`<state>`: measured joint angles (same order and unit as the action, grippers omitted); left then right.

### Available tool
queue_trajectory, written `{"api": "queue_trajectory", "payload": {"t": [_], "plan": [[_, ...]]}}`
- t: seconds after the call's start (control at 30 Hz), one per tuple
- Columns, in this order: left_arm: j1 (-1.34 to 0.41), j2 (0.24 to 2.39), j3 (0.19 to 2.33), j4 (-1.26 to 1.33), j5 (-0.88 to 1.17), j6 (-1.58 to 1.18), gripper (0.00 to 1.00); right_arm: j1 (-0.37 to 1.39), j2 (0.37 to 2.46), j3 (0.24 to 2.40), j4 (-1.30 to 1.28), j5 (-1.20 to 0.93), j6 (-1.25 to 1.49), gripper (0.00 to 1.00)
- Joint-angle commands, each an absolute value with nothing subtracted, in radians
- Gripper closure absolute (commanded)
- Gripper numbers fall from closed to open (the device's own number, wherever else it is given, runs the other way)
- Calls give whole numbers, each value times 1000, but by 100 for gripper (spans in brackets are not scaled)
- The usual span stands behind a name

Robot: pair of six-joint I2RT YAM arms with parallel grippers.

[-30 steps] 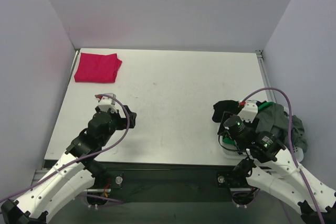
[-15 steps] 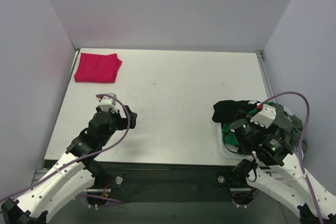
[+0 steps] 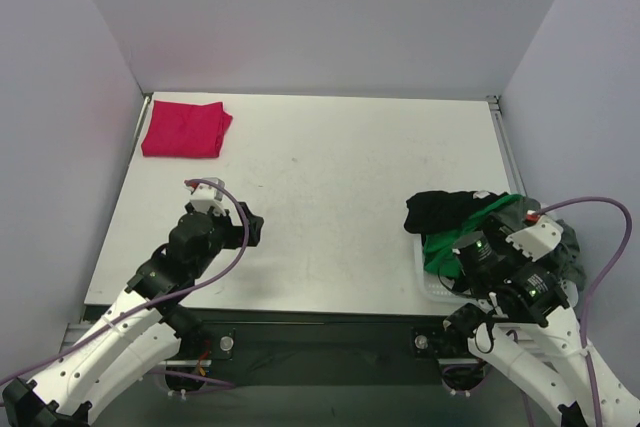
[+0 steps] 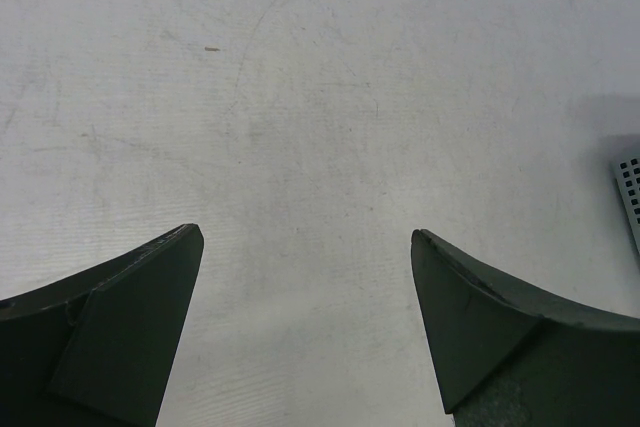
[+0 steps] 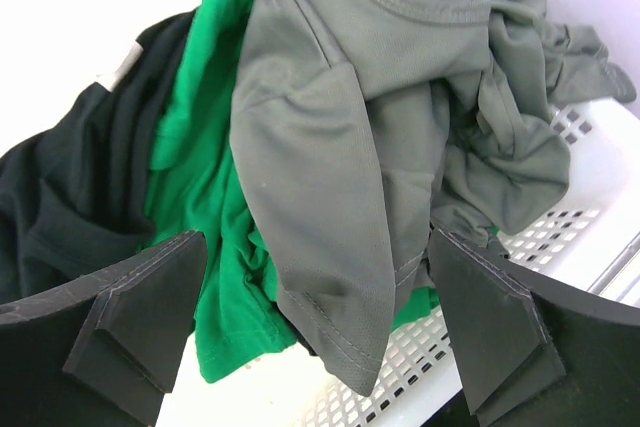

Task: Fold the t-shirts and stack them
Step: Grab crumpled tshirt from bin with the right arm

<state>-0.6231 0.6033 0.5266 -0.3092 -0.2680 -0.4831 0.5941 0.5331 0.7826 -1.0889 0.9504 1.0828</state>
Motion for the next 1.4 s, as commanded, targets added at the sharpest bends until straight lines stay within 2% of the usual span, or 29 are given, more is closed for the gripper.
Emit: {"api": "queue_trajectory", "payload": {"t": [0.0, 0.23, 0.53, 0.63, 0.67, 0.73, 0.83, 0.9, 0.93, 1.0, 1.23, 1.37], "plan": [[-627, 595, 523, -252, -242, -482, 3, 586, 543, 752, -1140, 1009, 1190, 0], [-627, 591, 525, -255, -239, -485, 3, 588, 572, 709, -1138, 1003, 1268, 0], [-627, 581, 520, -253, -236, -488, 3, 587, 477, 650, -1135, 1005, 1347, 4], [-627, 584, 522, -253, -230, -488, 3, 586, 463, 635, -1134, 1003, 1358, 12], [-627, 584, 520, -253, -230, -488, 3, 587, 465, 635, -1131, 1005, 1359, 21], [-627, 583, 520, -252, -230, -488, 3, 588, 468, 635, -1129, 1005, 1359, 31], [-627, 581, 520, -255, -230, -488, 3, 587, 477, 634, -1126, 1005, 1361, 39], [-629, 580, 520, -255, -230, -488, 3, 589, 482, 635, -1123, 1003, 1352, 57], [-627, 580, 520, -255, -230, -489, 3, 588, 488, 637, -1115, 1002, 1345, 78], [-627, 580, 520, -255, -230, -488, 3, 589, 492, 640, -1111, 1002, 1332, 98], [-627, 580, 520, -253, -229, -488, 3, 589, 551, 715, -1094, 1032, 1234, 100], [-629, 581, 523, -255, -230, -488, 3, 588, 574, 889, -1081, 1098, 1143, 100]]}}
